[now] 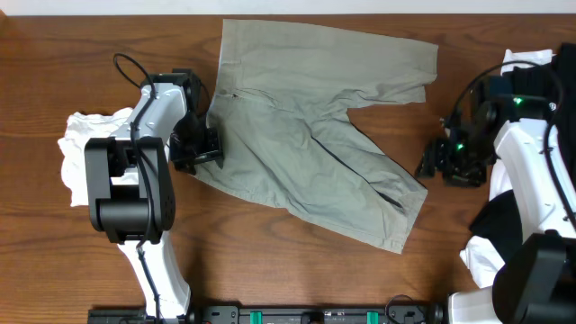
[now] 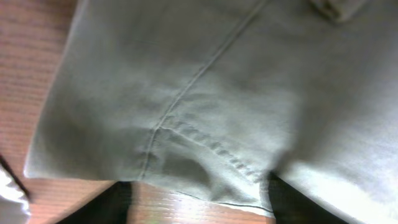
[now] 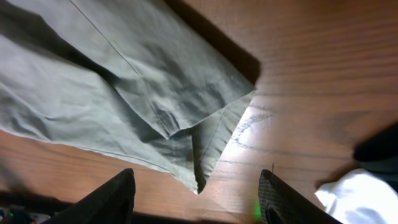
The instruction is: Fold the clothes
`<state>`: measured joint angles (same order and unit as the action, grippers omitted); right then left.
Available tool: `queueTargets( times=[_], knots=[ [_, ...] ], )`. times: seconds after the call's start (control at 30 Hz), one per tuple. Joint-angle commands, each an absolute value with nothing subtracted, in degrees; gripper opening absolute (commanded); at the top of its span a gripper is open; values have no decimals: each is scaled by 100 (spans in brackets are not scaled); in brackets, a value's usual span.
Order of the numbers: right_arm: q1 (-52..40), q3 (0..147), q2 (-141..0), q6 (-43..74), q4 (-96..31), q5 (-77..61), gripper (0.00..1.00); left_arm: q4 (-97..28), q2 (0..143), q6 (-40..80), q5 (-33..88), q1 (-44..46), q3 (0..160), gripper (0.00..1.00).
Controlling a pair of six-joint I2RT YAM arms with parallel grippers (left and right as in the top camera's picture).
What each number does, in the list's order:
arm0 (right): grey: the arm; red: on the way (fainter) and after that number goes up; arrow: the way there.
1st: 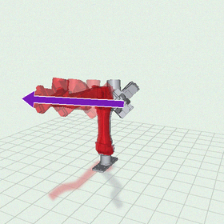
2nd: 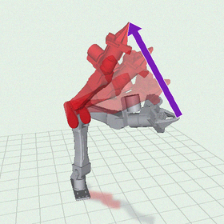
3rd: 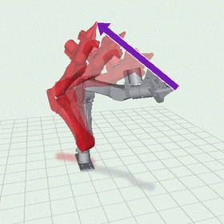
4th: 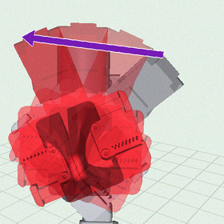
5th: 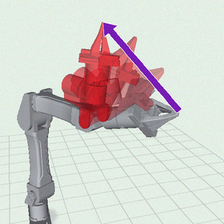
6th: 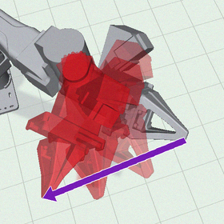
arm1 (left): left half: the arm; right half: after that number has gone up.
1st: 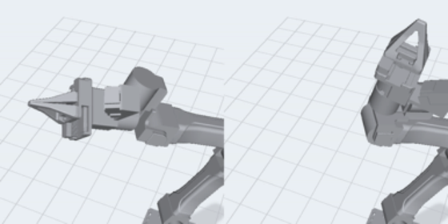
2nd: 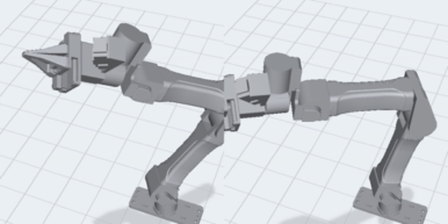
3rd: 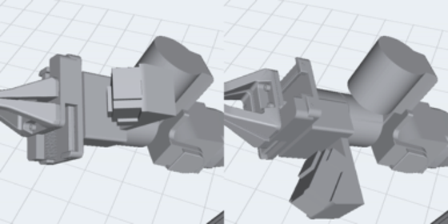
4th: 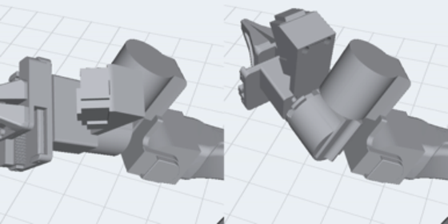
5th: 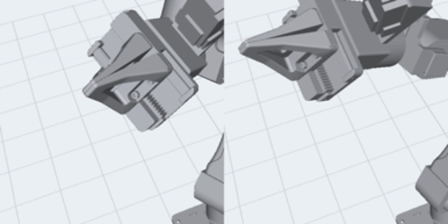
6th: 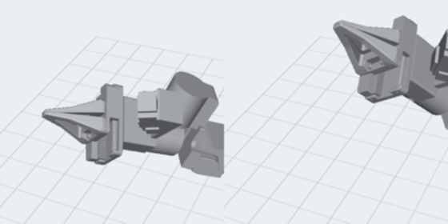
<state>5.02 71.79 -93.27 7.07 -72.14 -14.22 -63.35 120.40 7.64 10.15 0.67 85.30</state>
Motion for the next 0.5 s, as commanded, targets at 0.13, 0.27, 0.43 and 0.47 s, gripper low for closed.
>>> queueTargets(
  times=[0.13,0.27,0.43,0.47],
  knots=[
    [504,6490,-9365,722,-6807,-1568,62,-6390,11970,1354,475,78,8493,89],
    [508,6346,-9365,722,-6622,-1566,63,-6228,11966,1664,482,67,8493,89],
    [508,6340,-9365,718,-6490,-1564,63,-6108,11968,2362,478,43,8490,89],
    [508,6340,-9365,703,-6469,-1564,63,-6084,11968,2464,451,43,8486,89]
  ],
)
